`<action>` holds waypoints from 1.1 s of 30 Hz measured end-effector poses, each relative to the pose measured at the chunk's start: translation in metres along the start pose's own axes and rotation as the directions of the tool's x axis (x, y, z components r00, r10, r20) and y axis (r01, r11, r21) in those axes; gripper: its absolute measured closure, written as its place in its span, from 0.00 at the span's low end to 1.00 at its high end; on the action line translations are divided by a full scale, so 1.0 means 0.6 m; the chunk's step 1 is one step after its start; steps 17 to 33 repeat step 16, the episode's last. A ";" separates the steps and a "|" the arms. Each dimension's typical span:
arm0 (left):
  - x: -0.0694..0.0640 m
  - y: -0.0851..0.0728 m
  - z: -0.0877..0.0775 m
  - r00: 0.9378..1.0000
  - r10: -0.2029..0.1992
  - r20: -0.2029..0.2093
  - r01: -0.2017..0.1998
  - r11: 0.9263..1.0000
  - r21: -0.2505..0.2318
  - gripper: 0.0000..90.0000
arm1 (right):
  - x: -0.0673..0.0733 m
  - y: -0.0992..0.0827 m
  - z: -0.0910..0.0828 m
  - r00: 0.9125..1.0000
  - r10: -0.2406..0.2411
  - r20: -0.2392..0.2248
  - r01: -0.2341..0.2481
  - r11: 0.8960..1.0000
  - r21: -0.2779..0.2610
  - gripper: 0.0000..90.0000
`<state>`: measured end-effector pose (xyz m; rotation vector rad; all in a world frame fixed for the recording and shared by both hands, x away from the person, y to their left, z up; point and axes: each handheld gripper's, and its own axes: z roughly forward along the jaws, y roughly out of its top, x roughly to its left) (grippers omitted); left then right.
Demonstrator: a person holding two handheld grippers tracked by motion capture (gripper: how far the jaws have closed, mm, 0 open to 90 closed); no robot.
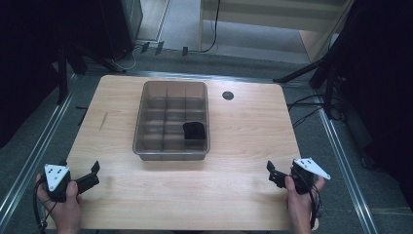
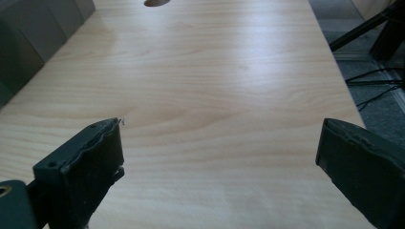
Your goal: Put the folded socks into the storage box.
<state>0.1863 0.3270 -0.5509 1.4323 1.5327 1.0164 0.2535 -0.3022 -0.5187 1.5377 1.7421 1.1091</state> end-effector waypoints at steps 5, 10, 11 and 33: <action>0.000 0.000 0.000 1.000 -0.002 0.000 0.002 1.000 -0.001 0.00 | -0.026 -0.032 -0.020 1.000 0.015 0.025 -0.015 1.000 -0.019 0.02; 0.000 0.000 -0.001 1.000 -0.001 -0.001 0.001 1.000 0.001 0.00 | -0.047 -0.052 -0.044 0.996 0.082 0.033 -0.080 0.996 -0.049 0.02; 0.000 0.000 -0.001 1.000 -0.001 -0.001 0.001 1.000 0.001 0.00 | -0.047 -0.052 -0.044 0.996 0.082 0.033 -0.080 0.996 -0.049 0.02; 0.001 0.000 -0.001 1.000 -0.005 -0.001 0.005 1.000 0.003 0.00 | -0.047 -0.054 -0.048 0.996 0.078 0.053 -0.076 0.996 -0.042 0.02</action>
